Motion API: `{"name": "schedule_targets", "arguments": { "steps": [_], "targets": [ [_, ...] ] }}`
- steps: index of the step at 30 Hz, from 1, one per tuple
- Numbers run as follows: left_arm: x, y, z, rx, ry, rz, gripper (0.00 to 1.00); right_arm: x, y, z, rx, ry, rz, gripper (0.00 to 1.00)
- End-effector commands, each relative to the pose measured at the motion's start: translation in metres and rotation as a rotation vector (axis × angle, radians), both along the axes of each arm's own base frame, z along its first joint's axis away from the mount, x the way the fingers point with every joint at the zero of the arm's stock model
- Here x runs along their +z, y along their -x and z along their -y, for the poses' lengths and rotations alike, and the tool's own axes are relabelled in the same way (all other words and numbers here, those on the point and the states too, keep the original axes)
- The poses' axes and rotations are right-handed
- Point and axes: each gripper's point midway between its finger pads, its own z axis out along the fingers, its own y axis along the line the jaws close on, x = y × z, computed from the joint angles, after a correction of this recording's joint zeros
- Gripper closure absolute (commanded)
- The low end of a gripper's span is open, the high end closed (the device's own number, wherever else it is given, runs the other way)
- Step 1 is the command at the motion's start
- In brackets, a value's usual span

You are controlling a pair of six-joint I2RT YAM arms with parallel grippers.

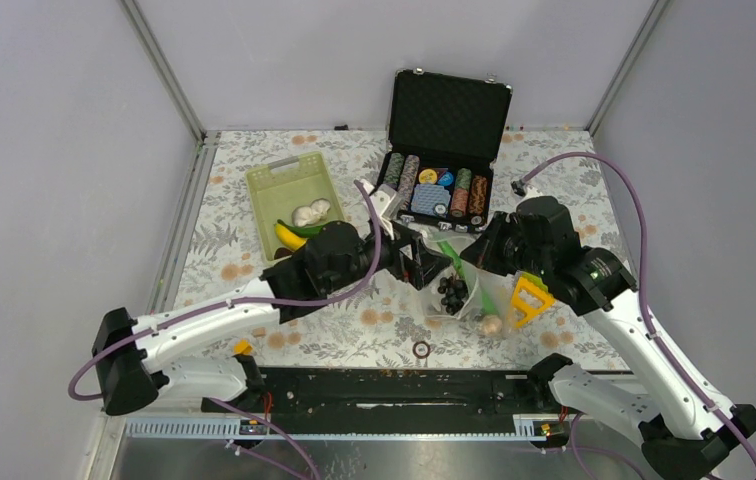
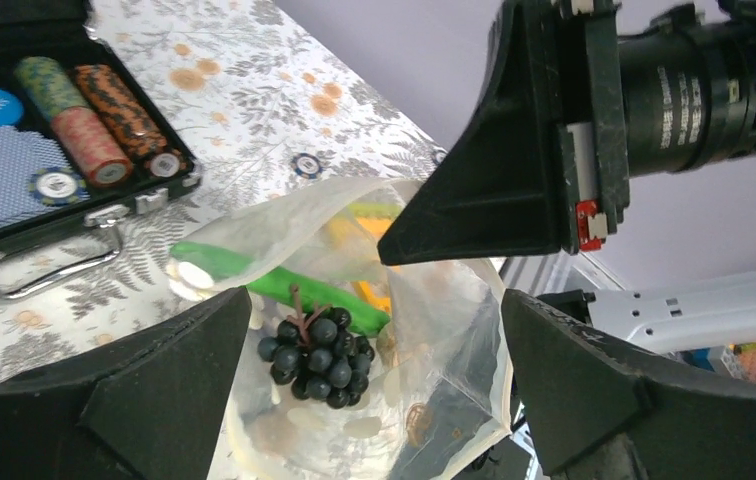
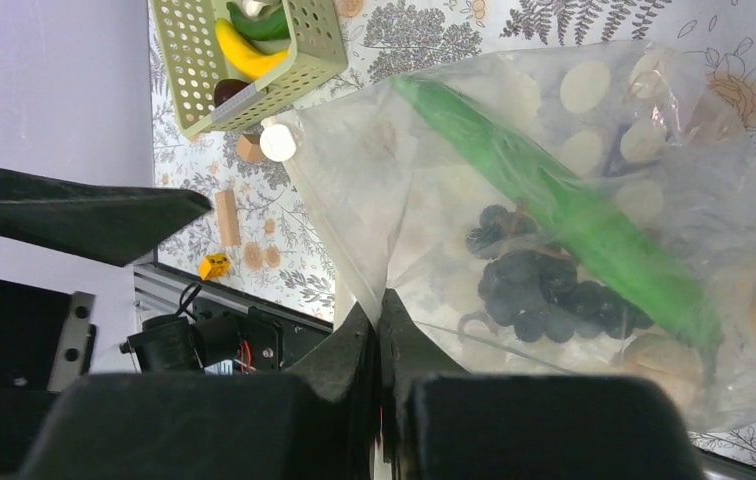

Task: Place the food in the zip-top bag and seal the zipper
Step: Place the fake fruit in the zipper food storage bag, then pick up the fake vegetable from the bin.

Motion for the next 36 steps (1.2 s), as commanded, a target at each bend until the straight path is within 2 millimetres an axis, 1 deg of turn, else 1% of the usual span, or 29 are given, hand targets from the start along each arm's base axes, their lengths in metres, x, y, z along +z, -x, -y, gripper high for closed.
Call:
{"name": "schedule_targets", "arguments": {
  "steps": [1,2,5,7,9,12,16,18,20,22,24,25,27,29,31,33,35,36],
  "targets": [
    [0.041,-0.018,-0.030,0.176,0.008,0.025,0.01,0.020,-0.010,0.000,-0.029,-0.037,0.085,1.00],
    [0.045,-0.024,-0.039,0.230,0.010,0.021,0.01,0.020,-0.011,0.001,-0.028,-0.035,0.087,1.00],
    [0.037,-0.045,-0.074,0.393,-0.034,-0.018,0.01,0.020,-0.012,0.001,-0.026,-0.026,0.090,1.00],
    [0.031,-0.063,-0.100,0.493,-0.057,-0.052,0.01,0.019,-0.013,0.001,-0.026,-0.019,0.092,1.00],
    [0.016,-0.084,-0.130,0.600,-0.094,-0.111,0.01,0.018,-0.015,0.001,-0.026,-0.010,0.092,1.00],
    [-0.012,-0.117,-0.174,0.728,-0.142,-0.235,0.01,0.016,-0.018,0.001,-0.024,0.006,0.094,1.00],
    [-0.041,-0.161,-0.218,0.814,-0.206,-0.313,0.01,0.013,-0.020,0.002,-0.023,0.026,0.095,1.00],
    [-0.057,-0.184,-0.235,0.847,-0.227,-0.341,0.01,0.010,-0.020,0.003,-0.020,0.034,0.089,1.00],
    [-0.074,-0.207,-0.254,0.896,-0.216,-0.416,0.01,0.008,-0.021,0.006,-0.032,0.053,0.087,1.00],
    [-0.090,-0.228,-0.259,0.891,-0.215,-0.464,0.01,0.006,-0.021,0.010,-0.041,0.076,0.084,1.00],
    [-0.100,-0.247,-0.262,0.871,-0.206,-0.482,0.01,0.003,-0.021,0.015,-0.054,0.096,0.076,1.00],
    [-0.108,-0.255,-0.266,0.873,-0.208,-0.502,0.01,0.002,-0.020,0.016,-0.056,0.100,0.072,1.00],
    [-0.129,-0.267,-0.278,0.909,-0.211,-0.574,0.01,0.001,-0.019,0.018,-0.063,0.098,0.070,1.00],
    [-0.146,-0.278,-0.281,0.901,-0.203,-0.621,0.01,-0.001,-0.017,0.020,-0.069,0.100,0.070,1.00],
    [-0.159,-0.285,-0.280,0.874,-0.196,-0.670,0.01,-0.004,-0.016,0.025,-0.084,0.115,0.066,1.00],
    [-0.171,-0.287,-0.277,0.858,-0.196,-0.727,0.01,-0.006,-0.016,0.028,-0.093,0.131,0.058,1.00],
    [-0.184,-0.286,-0.280,0.877,-0.223,-0.776,0.01,-0.007,-0.015,0.028,-0.095,0.133,0.056,1.00],
    [-0.191,-0.286,-0.285,0.909,-0.245,-0.798,0.01,-0.007,-0.015,0.028,-0.094,0.132,0.057,1.00]
  ]
}}
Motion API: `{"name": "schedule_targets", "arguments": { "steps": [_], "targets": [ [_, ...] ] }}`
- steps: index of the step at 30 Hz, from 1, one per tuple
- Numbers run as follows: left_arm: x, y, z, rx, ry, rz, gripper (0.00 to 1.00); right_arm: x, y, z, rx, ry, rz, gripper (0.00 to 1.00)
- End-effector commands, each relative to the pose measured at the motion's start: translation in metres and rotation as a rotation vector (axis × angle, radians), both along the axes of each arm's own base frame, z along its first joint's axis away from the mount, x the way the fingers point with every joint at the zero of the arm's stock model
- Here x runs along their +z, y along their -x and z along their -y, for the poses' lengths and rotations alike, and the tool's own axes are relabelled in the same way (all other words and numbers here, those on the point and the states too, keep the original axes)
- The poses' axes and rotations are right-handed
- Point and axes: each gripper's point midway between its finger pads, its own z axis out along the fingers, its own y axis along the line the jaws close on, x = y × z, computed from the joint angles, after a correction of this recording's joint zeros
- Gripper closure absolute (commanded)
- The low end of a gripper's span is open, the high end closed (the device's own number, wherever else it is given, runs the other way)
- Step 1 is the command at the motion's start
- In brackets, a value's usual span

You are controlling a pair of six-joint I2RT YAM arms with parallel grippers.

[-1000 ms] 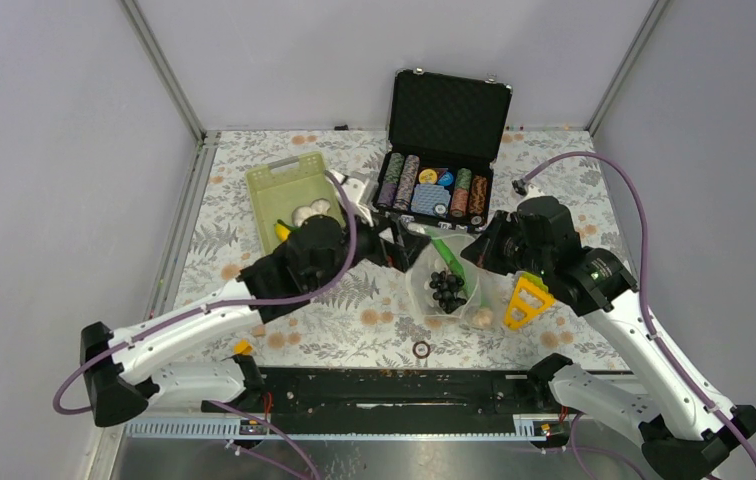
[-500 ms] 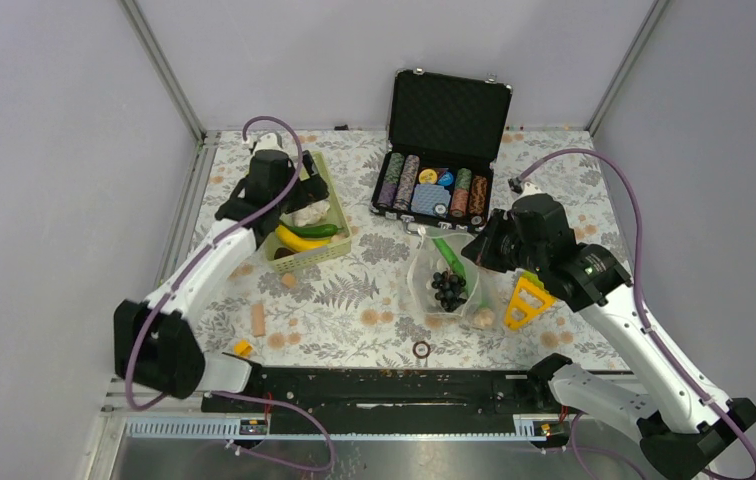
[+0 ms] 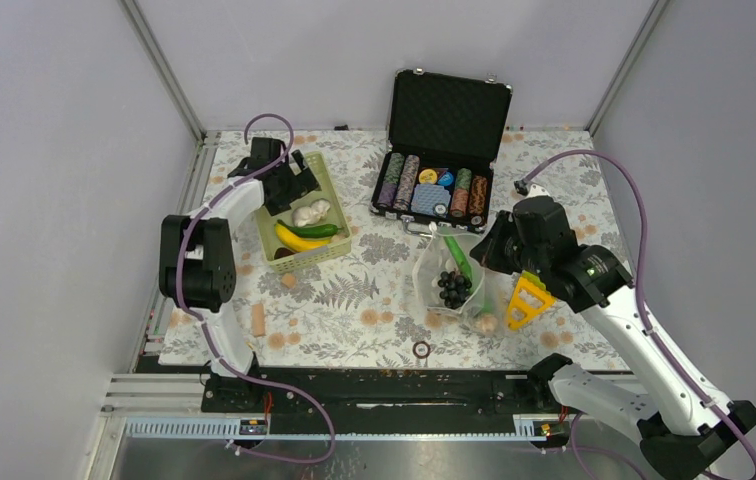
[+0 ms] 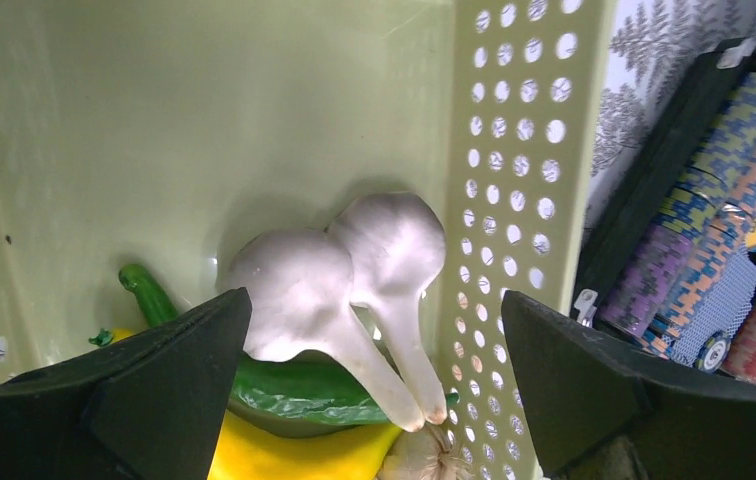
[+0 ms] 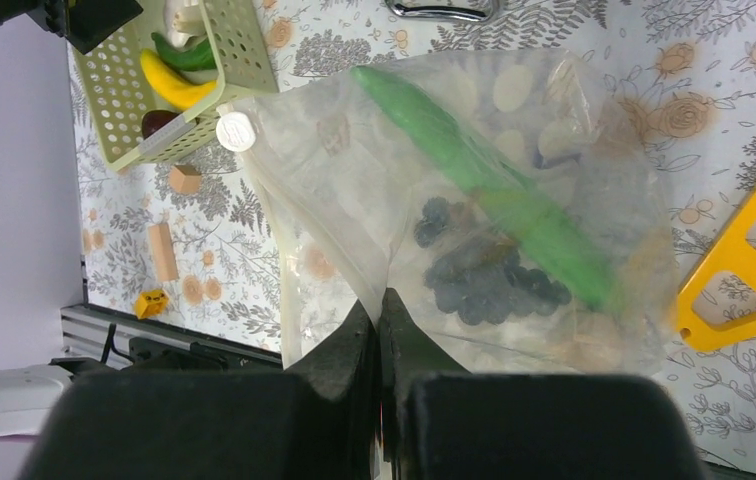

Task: Place the food in the zip-top bag and seal the zipper
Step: Pick up the fake vegetable from the bin.

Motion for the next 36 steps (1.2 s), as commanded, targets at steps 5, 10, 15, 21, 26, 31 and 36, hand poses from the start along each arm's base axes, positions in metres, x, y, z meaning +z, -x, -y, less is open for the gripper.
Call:
{"name": "schedule_targets", "arguments": {
  "steps": [5,10,15,21,26,31,36],
  "targets": [
    [-0.020,-0.007,-0.004,0.078,0.001,-0.137,0.01,0.004,-0.004,0.013,-0.044,0.031,0.041,1.00],
    [-0.038,-0.004,-0.002,0.115,0.023,-0.192,0.04,0.003,-0.003,0.014,-0.045,0.029,0.041,1.00],
    [-0.056,0.001,0.000,0.104,0.032,-0.241,0.09,0.004,-0.003,0.016,-0.052,0.032,0.046,1.00],
    [-0.062,0.005,0.003,0.064,0.022,-0.268,0.16,0.006,-0.005,0.017,-0.057,0.030,0.058,1.00],
    [-0.057,0.007,0.021,-0.062,0.088,-0.252,0.19,0.006,-0.004,0.017,-0.056,0.028,0.061,1.00],
    [-0.056,0.017,0.014,-0.074,0.038,-0.246,0.19,0.009,-0.003,0.019,-0.061,0.028,0.075,1.00],
    [-0.042,0.024,0.010,-0.093,0.011,-0.219,0.20,0.007,-0.003,0.020,-0.063,0.034,0.072,1.00]
  ]
}}
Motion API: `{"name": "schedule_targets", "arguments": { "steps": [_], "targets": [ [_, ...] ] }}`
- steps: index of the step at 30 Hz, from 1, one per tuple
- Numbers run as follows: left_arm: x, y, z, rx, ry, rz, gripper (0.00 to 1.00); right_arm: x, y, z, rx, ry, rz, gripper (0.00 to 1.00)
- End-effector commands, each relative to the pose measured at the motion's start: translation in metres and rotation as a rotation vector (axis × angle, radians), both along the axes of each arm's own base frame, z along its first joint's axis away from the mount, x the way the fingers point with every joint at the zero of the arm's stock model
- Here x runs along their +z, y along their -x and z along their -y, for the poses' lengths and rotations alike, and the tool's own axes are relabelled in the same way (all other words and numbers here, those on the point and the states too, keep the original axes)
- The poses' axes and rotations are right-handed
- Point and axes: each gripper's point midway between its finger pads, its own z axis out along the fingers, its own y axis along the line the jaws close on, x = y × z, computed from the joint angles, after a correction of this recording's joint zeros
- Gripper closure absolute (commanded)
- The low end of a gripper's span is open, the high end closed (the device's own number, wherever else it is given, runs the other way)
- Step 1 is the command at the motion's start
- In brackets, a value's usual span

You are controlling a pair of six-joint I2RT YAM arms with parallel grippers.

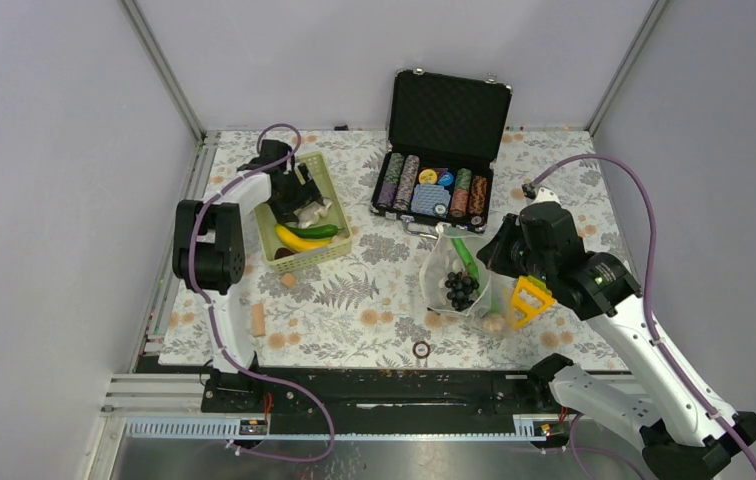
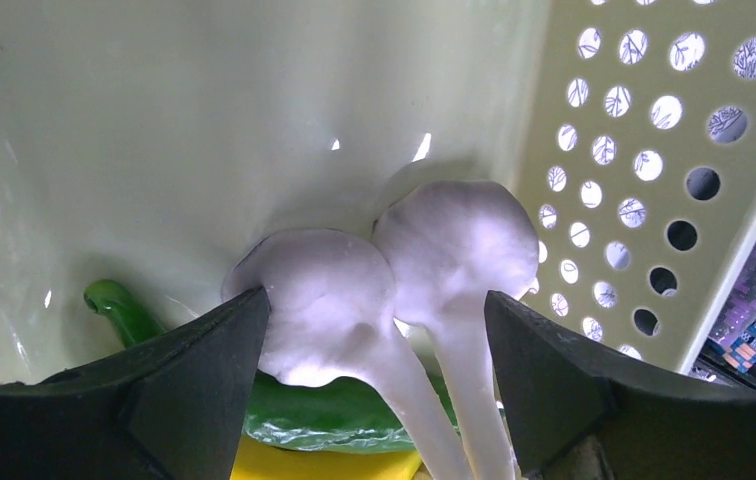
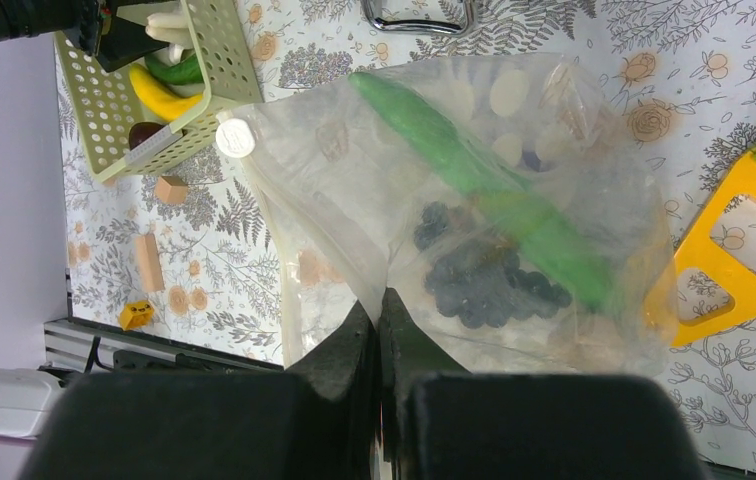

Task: Place the food in the zip-top bag and seal the zipper
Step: Pick up the fake vegetable from the bin.

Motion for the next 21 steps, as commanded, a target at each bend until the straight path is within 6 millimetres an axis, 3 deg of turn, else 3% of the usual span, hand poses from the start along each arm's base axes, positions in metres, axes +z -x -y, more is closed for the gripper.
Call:
{"name": "schedule_targets", "arguments": {
  "steps": [1,5,8,14,21],
  "targets": [
    [0.019,0.017,0.001,-0.044,-0.009,0.013,0.20,0.006,-0.008,0.005,-0.028,0.005,0.045,1.00],
    [0.053,0.017,0.004,-0.053,0.012,0.099,0.20,0.007,-0.009,0.002,-0.018,-0.008,0.053,1.00],
    [0.068,0.018,0.002,-0.056,0.005,0.137,0.19,0.009,-0.009,0.001,-0.013,-0.015,0.061,1.00],
    [0.056,0.039,0.014,-0.093,-0.005,0.097,0.19,0.009,-0.009,0.002,-0.018,-0.011,0.066,1.00],
    [0.045,0.036,0.033,-0.156,0.052,0.081,0.23,0.012,-0.008,0.004,-0.019,-0.014,0.078,1.00]
  ]
}}
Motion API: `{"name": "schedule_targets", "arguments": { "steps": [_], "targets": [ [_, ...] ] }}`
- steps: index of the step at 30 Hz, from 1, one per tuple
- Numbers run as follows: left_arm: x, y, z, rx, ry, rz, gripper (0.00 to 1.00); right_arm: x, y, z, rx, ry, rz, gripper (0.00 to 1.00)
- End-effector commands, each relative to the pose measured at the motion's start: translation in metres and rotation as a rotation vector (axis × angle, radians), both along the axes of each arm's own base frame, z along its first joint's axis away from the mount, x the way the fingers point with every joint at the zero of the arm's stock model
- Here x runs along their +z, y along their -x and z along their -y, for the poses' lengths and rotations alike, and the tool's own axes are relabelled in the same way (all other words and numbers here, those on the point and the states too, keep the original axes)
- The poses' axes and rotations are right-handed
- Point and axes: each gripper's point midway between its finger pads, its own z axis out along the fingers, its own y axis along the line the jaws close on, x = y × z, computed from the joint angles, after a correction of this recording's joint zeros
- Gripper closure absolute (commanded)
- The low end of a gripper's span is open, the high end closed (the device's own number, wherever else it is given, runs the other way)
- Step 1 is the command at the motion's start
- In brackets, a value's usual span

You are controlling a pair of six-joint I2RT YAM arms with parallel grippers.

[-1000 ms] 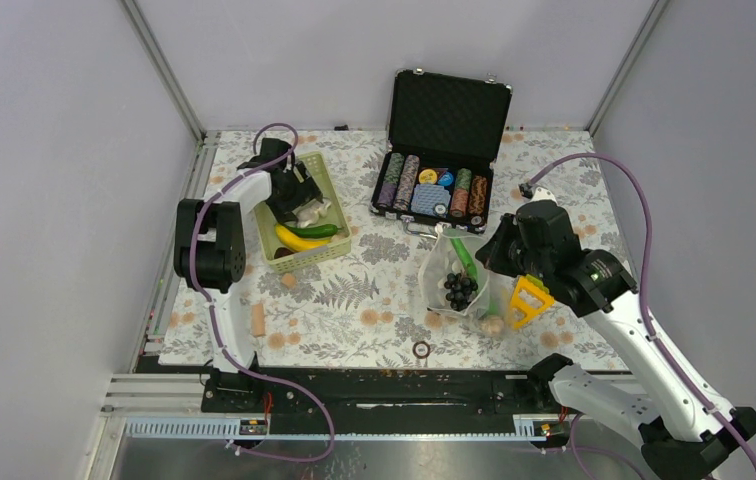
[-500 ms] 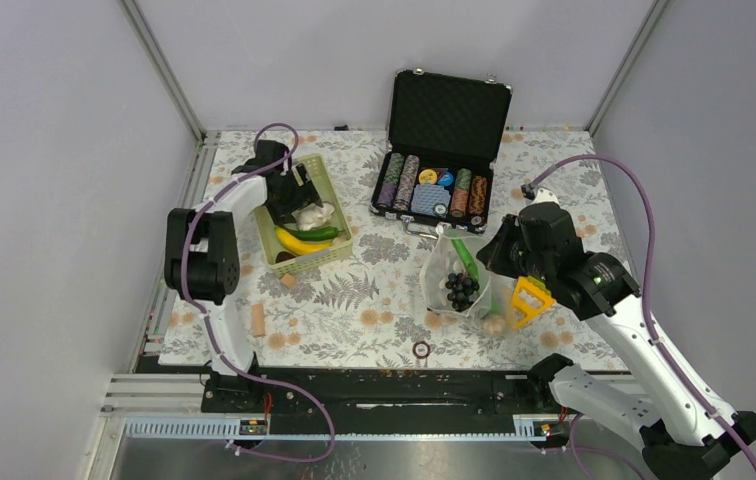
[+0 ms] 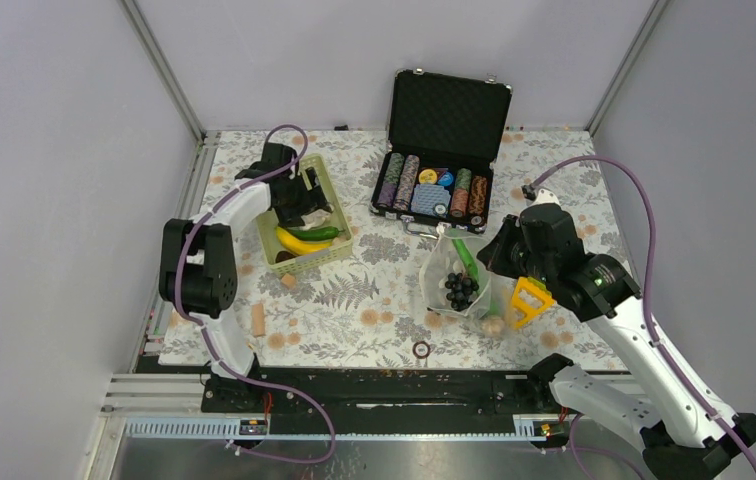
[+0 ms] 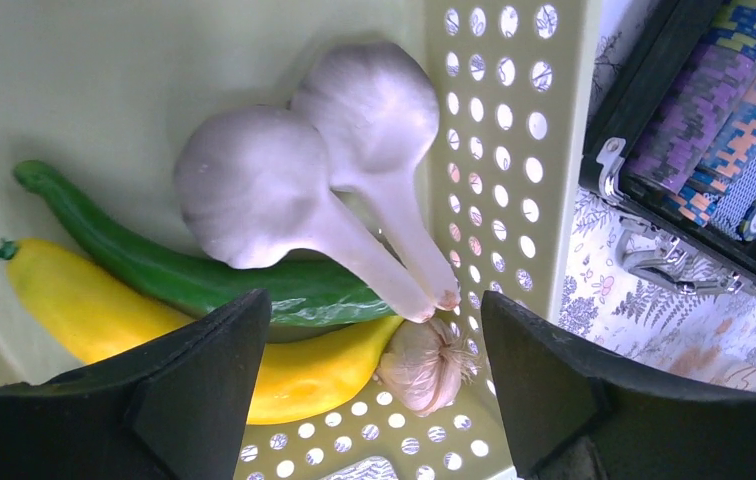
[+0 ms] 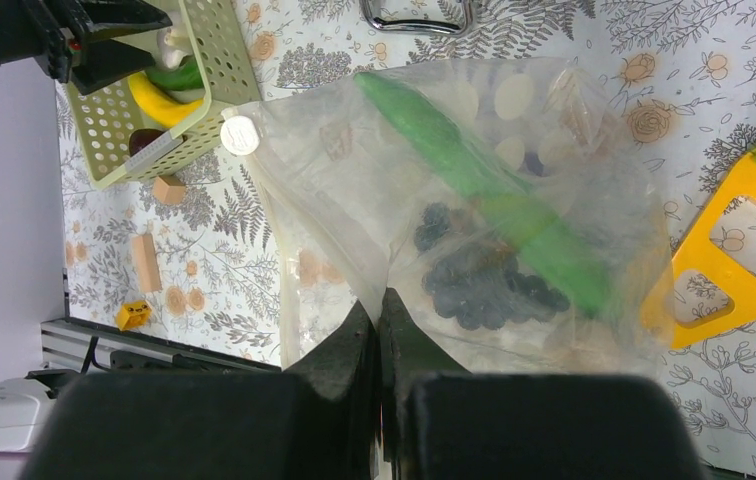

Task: Place the food in the zip-top bag and seal the zipper
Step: Pick up the fake vegetable from the bin.

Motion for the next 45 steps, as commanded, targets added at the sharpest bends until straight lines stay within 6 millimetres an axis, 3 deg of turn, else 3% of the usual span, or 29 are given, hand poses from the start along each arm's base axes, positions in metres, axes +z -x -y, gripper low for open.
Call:
{"name": "schedule_targets", "arguments": {
  "steps": [1,9,16,28,36,45],
  "targets": [
    [0.003,-0.007,0.014,-0.065,0.047,0.031,0.23,0.015,-0.008,0.004,-0.023,-0.015,0.075,1.00],
    [0.014,-0.001,0.022,-0.291,-0.047,0.137,0.24,0.017,-0.006,0.005,-0.021,-0.016,0.083,1.00],
    [0.016,0.001,0.015,-0.459,-0.159,0.200,0.26,0.019,-0.006,0.008,-0.024,-0.004,0.093,1.00],
    [0.018,-0.009,0.030,-0.512,-0.265,0.251,0.36,0.019,-0.006,0.008,-0.017,0.001,0.095,1.00],
    [0.023,-0.016,0.028,-0.487,-0.342,0.282,0.59,0.018,-0.005,0.008,-0.016,-0.001,0.094,1.00],
    [0.025,-0.019,0.024,-0.459,-0.383,0.288,0.74,0.018,-0.004,0.009,-0.022,-0.004,0.091,1.00]
  ]
}}
